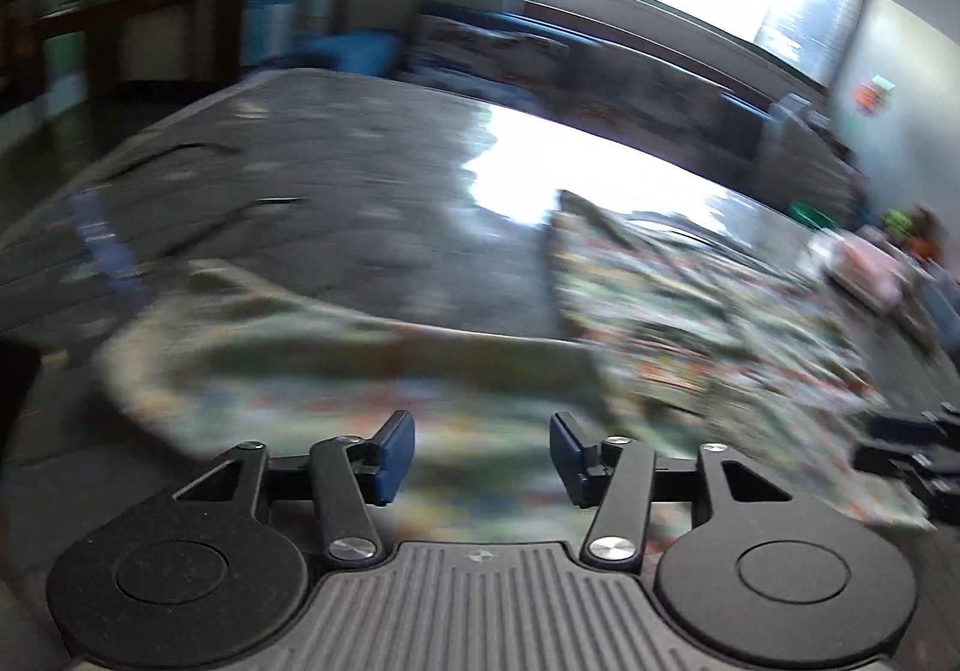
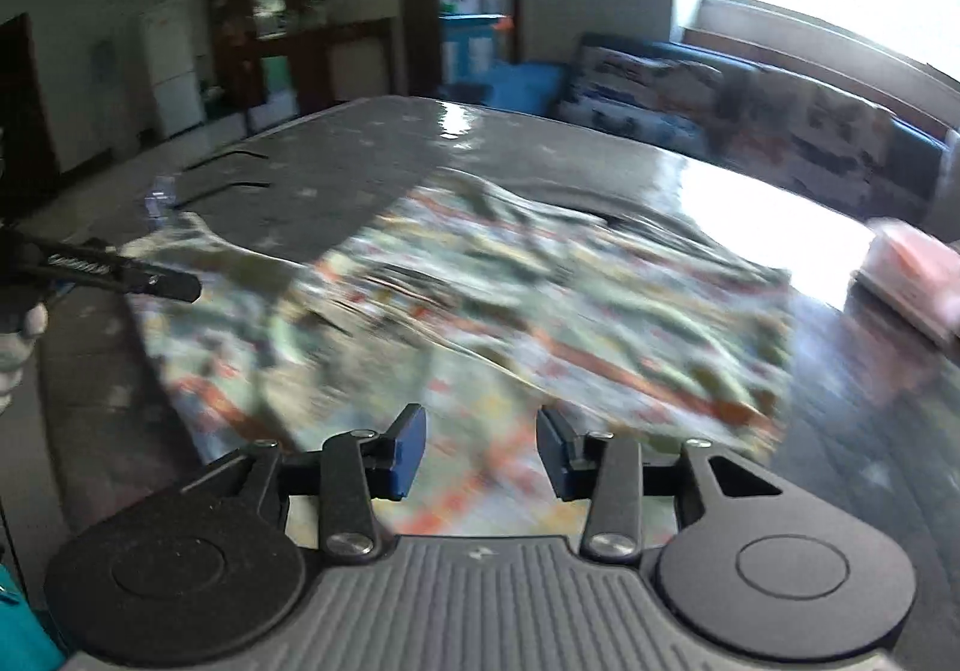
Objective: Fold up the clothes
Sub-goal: 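Lay the sleeve on the shirt body and open the right gripper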
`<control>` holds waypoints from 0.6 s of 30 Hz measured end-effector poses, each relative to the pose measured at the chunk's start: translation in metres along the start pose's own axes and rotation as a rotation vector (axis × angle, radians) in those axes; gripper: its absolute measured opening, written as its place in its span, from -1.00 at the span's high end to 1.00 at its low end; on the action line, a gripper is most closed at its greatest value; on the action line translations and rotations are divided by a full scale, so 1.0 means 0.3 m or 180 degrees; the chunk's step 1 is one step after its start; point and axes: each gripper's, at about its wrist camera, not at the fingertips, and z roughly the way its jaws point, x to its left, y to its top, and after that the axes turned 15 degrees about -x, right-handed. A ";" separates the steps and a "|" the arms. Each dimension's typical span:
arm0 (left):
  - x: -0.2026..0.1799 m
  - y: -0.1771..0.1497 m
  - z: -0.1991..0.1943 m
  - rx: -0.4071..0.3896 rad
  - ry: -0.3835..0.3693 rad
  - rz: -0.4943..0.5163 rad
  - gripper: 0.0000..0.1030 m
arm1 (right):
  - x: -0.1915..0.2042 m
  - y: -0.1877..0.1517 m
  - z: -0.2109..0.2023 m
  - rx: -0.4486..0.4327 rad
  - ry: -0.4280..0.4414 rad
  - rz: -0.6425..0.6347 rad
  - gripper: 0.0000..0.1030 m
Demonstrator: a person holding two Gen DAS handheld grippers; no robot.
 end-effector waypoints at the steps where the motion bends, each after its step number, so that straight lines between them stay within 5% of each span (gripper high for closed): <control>1: 0.036 0.004 -0.005 -0.0020 0.0126 -0.0070 -0.07 | 0.022 0.004 0.017 -0.0007 0.0054 -0.0028 0.18; 8: 0.194 0.023 -0.022 -0.0184 0.0846 -0.0257 -0.13 | 0.087 -0.022 0.087 0.0170 0.0120 -0.0150 0.12; 18: 0.240 0.037 0.046 -0.0165 0.1104 -0.0408 -0.11 | 0.093 0.005 0.025 0.0028 0.0139 -0.0138 0.06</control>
